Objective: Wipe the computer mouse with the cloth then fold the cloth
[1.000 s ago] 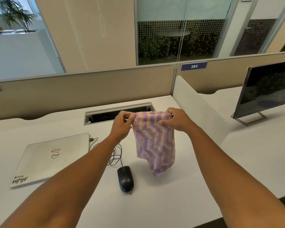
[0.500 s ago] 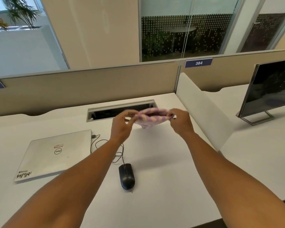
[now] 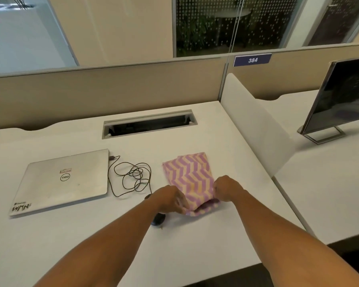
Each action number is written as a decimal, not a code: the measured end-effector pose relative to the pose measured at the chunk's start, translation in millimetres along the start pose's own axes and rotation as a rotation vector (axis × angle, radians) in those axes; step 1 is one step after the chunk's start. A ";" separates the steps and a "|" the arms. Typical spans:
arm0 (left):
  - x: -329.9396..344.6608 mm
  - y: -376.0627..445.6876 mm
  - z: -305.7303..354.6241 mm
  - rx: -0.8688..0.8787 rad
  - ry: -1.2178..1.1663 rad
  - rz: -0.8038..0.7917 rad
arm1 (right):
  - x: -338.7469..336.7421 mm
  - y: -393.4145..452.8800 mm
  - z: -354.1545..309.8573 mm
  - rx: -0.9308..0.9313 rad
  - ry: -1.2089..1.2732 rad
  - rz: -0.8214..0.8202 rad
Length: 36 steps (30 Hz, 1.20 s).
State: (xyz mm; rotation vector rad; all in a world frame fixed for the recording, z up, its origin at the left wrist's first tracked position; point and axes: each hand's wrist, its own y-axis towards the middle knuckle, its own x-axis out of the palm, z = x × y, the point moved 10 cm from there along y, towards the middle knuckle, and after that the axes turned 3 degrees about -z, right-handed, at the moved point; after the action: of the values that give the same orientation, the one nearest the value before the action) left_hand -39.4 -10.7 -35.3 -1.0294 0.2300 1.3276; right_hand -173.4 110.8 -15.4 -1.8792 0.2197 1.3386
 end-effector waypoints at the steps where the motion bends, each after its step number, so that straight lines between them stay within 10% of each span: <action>1: 2.9 2.2 -0.8 -0.014 0.025 -0.018 | 0.1 0.9 1.8 0.022 -0.001 0.005; 11: -19.0 28.1 13.2 -0.051 -0.020 0.444 | -10.0 23.9 -36.1 -0.202 0.168 0.325; 36: 35.1 52.0 -1.4 -0.252 0.253 0.363 | 62.8 44.6 -45.7 -0.156 0.007 0.211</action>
State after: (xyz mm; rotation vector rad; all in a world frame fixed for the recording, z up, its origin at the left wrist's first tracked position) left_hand -73.9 6.9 -84.7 -1.4199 0.4658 1.5786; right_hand -138.7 68.3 -86.2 -2.0362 0.3333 1.5285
